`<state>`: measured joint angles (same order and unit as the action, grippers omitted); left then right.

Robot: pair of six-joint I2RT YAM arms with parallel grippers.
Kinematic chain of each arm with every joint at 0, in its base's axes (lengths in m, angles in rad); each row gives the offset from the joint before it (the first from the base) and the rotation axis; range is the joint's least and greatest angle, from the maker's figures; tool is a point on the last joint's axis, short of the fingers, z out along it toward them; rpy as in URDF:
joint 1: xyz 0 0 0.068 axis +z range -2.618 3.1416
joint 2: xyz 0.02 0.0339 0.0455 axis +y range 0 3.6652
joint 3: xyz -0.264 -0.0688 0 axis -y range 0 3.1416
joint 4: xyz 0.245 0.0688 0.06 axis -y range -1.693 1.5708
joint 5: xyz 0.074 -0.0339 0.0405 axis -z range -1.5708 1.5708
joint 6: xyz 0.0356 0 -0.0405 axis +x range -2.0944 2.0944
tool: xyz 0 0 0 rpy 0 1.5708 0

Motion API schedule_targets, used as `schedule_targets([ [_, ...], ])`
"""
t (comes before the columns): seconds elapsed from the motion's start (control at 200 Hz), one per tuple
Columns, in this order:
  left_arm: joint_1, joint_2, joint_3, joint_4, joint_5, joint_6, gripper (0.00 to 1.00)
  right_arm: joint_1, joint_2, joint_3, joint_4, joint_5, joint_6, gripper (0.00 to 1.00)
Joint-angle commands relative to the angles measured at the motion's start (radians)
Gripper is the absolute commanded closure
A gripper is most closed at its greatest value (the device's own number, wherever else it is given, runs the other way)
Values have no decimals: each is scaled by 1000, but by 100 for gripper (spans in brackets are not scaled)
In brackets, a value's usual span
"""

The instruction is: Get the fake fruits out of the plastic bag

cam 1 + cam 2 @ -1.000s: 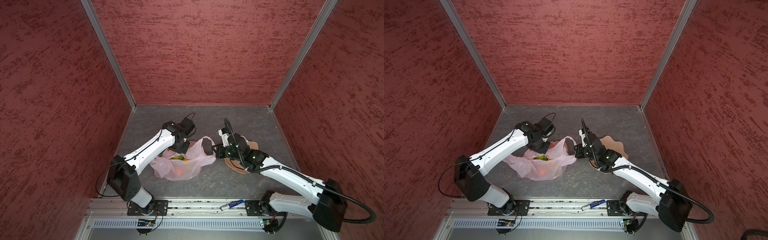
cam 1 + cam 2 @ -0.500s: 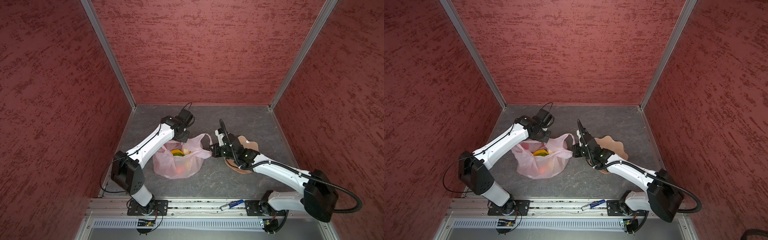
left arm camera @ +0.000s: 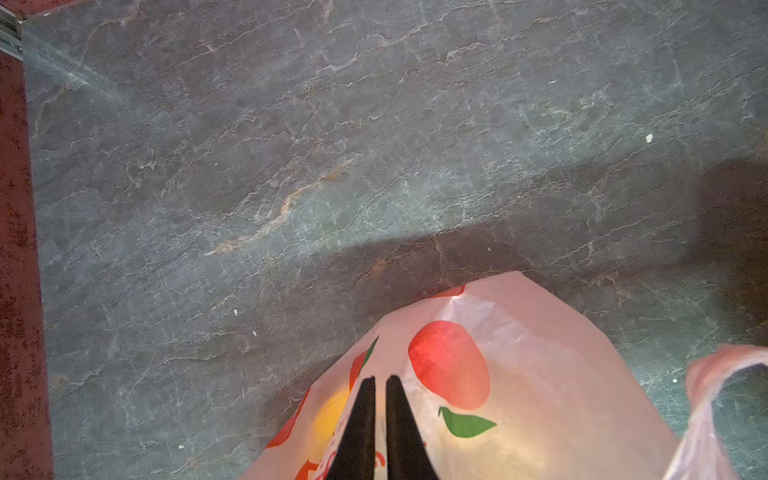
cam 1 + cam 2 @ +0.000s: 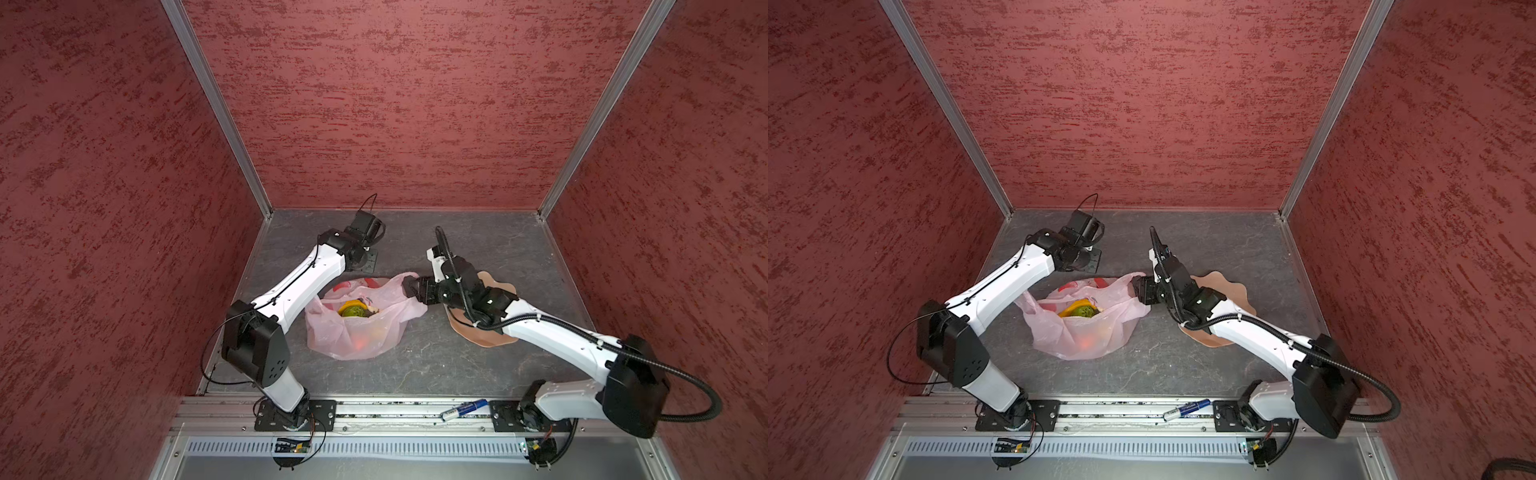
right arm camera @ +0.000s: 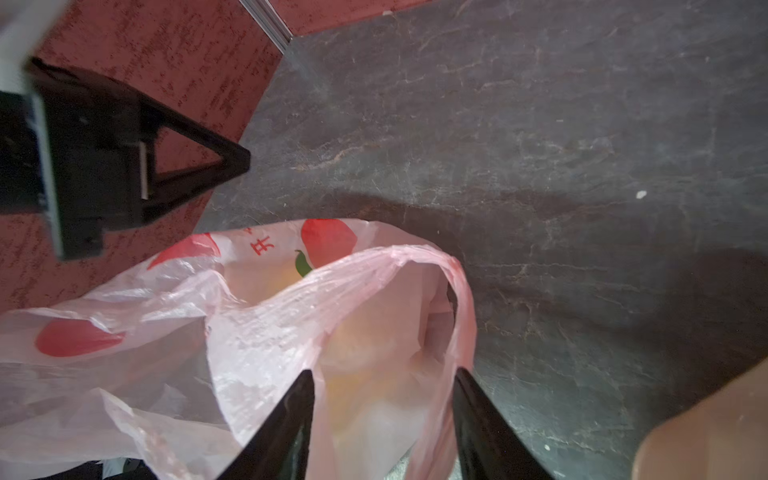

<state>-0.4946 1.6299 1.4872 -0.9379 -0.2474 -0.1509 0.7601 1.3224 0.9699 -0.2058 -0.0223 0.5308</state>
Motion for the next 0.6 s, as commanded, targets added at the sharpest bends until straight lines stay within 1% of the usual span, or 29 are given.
schedule_targets([
  [0.0,8,7,8,36,23,-10,90,9,-48,134,-167,46,-86,46],
  [0.11,13,-2,4,41,42,-10,90,52,-34,264,-272,91,-145,46],
  [0.185,16,-18,5,30,67,-15,90,83,-10,326,-307,85,-164,46],
  [0.265,20,-44,20,-14,123,-23,87,107,20,360,-320,64,-167,50],
  [0.361,30,-77,53,-102,240,-20,78,129,46,359,-314,53,-159,52],
  [0.426,28,-97,67,-164,286,-8,72,135,51,346,-304,54,-143,53],
  [0.481,26,-117,64,-200,302,2,67,137,41,323,-279,56,-127,53],
  [0.591,22,-144,38,-239,292,20,55,137,3,280,-234,59,-108,52],
])
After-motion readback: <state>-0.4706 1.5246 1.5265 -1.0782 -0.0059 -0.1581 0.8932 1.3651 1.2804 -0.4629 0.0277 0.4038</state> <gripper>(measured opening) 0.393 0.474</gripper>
